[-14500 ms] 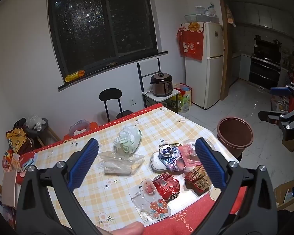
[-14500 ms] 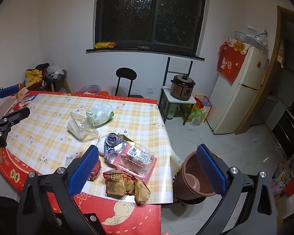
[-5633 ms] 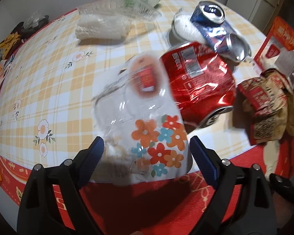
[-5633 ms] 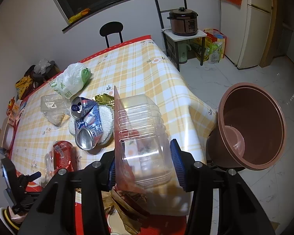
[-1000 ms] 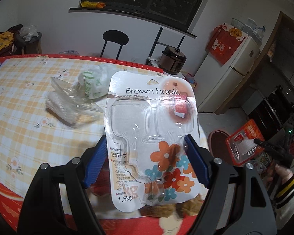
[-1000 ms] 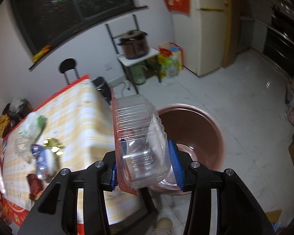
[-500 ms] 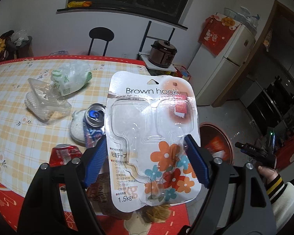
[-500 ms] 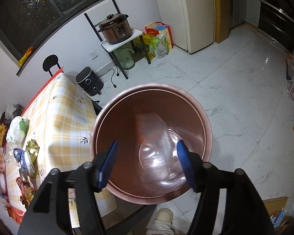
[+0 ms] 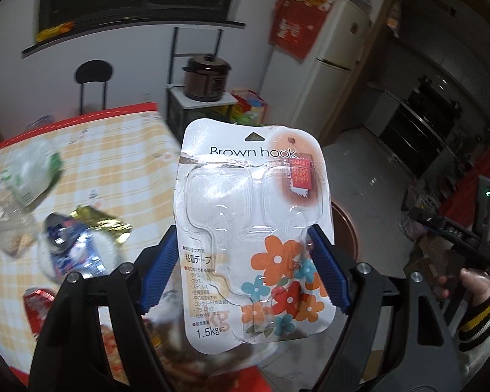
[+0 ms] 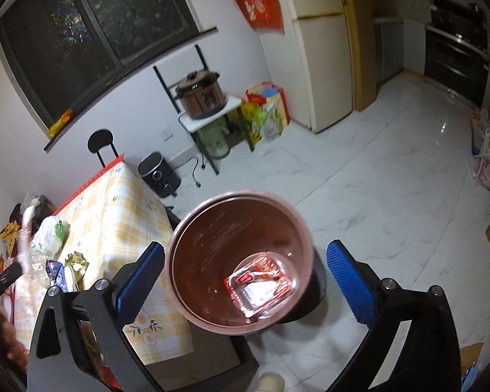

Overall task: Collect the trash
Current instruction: 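Carry the Brown hook package over the brown bin and open the left tool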

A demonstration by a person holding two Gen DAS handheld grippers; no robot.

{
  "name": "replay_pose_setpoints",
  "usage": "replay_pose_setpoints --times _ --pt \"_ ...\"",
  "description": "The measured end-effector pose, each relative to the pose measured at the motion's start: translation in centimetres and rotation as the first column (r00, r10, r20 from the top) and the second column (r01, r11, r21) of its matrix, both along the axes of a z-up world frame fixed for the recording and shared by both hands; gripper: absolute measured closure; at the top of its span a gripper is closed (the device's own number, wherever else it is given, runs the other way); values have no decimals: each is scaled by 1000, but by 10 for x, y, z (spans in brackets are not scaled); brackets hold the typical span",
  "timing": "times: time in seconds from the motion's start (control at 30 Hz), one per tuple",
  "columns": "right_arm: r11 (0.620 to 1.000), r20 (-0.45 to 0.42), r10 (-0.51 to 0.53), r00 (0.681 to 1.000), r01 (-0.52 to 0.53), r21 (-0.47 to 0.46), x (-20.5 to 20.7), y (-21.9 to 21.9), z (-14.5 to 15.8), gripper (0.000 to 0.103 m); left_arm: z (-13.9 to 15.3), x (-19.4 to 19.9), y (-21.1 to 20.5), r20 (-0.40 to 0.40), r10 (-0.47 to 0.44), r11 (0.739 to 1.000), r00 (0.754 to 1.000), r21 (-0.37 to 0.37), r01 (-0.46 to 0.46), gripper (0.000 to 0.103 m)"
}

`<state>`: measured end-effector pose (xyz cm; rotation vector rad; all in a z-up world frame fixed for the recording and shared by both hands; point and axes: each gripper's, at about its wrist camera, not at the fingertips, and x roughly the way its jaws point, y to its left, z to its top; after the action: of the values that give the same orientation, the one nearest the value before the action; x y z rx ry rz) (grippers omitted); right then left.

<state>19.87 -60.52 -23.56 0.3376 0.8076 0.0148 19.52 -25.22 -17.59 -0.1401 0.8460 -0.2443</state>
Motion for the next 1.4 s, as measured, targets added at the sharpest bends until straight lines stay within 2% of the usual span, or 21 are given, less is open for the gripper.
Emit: replay_pose_setpoints --times 0.2,0.47,0.53,0.63,0.73,0.9,1.13,1.3,1.4 --pt "999 27 -54 998 54 0 -31 -28 15 5 -19 46 -79 -30 -144 989 989 17 145 24" --pt "989 14 -150 989 150 -9 -66 -64 15 5 -58 94 -157 -87 -261 964 961 36 265 24" --pt "985 11 -169 985 169 -10 -72 -70 14 5 -66 101 -170 -94 -274 959 957 41 279 23" --pt "980 8 -198 980 198 -11 -82 -78 12 5 -74 109 -183 -89 -285 956 954 42 290 14" --pt "977 8 -214 977 214 -8 -86 -83 12 5 -75 116 -189 -73 -278 958 958 55 282 9" --pt "978 30 -210 977 210 -3 -89 -80 17 5 -58 111 -170 -38 -244 969 969 21 245 8" --pt "989 77 -147 986 148 -1 -80 -57 33 5 -11 79 -107 51 -154 988 987 1 154 6" --pt "997 97 -78 992 79 -5 -66 -30 42 5 16 47 -52 117 -65 998 991 32 62 6" --pt "999 108 -28 994 30 -12 -55 -8 48 5 30 26 -8 148 14 997 989 67 -25 6"
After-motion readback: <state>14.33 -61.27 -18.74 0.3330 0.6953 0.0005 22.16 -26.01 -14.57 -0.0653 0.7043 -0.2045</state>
